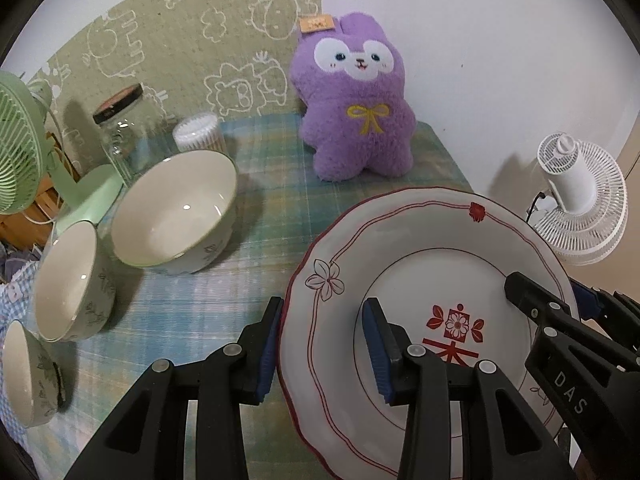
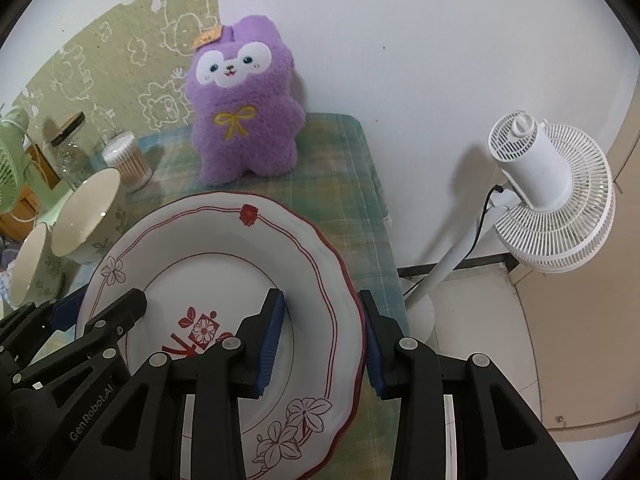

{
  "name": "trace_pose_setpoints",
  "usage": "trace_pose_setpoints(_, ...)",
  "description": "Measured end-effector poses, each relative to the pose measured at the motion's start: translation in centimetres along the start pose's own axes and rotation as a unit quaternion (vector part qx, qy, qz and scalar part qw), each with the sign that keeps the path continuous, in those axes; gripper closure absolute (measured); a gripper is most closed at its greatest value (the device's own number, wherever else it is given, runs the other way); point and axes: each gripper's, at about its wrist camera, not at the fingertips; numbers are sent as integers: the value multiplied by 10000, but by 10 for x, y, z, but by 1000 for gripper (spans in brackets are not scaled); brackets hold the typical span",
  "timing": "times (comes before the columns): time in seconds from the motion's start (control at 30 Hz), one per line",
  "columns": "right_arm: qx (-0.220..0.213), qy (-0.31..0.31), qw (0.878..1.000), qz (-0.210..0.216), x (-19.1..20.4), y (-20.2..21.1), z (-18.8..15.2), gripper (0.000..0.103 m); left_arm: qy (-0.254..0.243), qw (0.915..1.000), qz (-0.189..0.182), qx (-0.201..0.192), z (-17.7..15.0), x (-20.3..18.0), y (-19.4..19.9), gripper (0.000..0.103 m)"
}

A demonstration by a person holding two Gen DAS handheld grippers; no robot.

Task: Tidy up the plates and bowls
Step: 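Lift the red-trimmed plate with both grippers and carry it over the yellow-flower stack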

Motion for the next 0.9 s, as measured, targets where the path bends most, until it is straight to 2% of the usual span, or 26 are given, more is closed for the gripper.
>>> trace_pose_setpoints(0.9, -325, -255, 9989, -216, 44, 114, -37, 63, -98, 9985, -244, -470, -27, 40, 111, 63)
Point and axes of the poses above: each gripper's, at about its wrist camera, not at the fingertips, and y roughly against the way its jaws point, x to its left, z to its top, and after that the axes turned 13 degrees about y, right-handed
